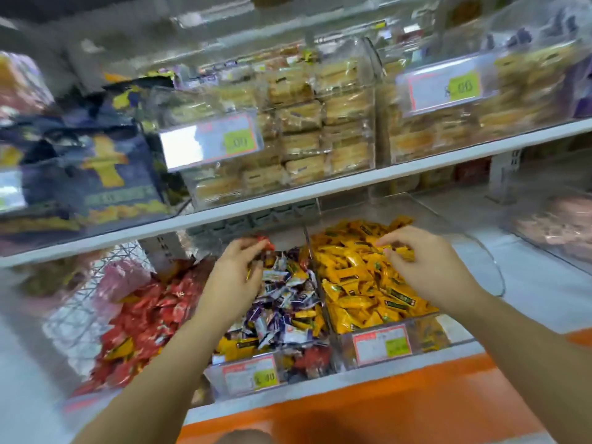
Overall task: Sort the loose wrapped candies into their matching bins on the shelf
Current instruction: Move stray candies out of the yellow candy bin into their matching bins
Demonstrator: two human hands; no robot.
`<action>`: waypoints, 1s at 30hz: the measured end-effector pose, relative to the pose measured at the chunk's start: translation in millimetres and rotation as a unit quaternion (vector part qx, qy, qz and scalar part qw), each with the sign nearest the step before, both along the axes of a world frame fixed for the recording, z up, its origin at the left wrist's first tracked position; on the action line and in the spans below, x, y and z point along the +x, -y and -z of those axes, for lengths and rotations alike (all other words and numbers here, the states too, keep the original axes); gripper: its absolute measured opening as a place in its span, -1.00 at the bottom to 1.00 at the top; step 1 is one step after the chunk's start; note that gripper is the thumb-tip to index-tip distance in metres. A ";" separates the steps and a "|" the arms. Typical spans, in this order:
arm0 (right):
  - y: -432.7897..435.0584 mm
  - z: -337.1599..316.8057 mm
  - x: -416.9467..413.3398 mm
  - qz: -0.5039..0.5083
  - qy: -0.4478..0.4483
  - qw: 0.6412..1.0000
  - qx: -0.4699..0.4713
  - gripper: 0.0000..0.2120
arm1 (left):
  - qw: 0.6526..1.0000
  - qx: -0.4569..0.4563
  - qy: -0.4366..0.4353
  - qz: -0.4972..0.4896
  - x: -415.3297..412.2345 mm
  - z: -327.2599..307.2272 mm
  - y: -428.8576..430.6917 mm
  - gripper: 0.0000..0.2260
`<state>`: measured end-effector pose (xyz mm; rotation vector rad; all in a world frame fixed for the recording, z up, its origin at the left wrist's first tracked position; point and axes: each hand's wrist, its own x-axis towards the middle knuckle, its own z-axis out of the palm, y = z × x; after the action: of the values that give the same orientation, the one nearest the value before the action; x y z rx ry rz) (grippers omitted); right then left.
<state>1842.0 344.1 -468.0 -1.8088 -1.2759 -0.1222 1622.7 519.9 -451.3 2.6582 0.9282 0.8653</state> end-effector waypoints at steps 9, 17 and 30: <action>-39.8 -1.6 -36.1 -0.024 0.020 0.999 -0.027 -0.84 | 0.986 0.040 0.018 -0.164 -85.0 19.7 -39.1 -0.62; -60.5 -4.0 -65.3 -0.056 0.041 0.997 -0.027 -0.83 | 0.980 -0.060 -0.081 -0.171 -113.1 18.1 -54.1 -0.58; 1.0 -10.1 13.9 0.012 -0.021 1.000 0.015 -0.80 | 0.983 0.016 -0.051 0.173 58.7 -7.5 46.2 -0.76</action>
<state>1855.8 343.1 -457.9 -1.7919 -1.2172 -0.1162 1681.4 473.7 -443.8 2.7939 0.4478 0.6735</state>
